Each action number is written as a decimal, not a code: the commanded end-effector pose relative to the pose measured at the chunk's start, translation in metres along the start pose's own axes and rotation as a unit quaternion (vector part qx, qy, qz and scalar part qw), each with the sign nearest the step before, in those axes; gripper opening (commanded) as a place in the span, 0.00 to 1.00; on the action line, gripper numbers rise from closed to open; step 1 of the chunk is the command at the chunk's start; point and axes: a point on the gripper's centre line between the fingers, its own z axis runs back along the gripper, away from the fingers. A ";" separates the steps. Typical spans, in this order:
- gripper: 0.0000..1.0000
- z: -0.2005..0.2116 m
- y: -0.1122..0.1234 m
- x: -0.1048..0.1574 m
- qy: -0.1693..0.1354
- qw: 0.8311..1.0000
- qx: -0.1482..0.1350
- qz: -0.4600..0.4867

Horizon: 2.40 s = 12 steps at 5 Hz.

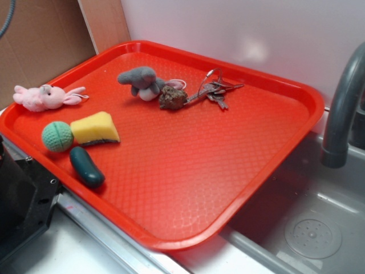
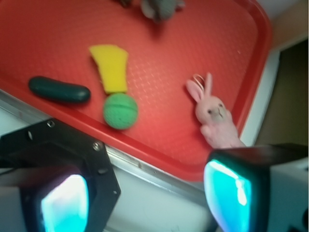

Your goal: Grab the pink bunny.

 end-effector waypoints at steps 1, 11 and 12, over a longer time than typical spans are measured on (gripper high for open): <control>1.00 0.003 0.007 0.004 -0.004 1.000 0.003 -0.004; 1.00 -0.118 0.086 0.003 0.057 0.977 -0.018 -0.204; 1.00 -0.134 0.095 0.009 0.062 0.976 -0.024 -0.209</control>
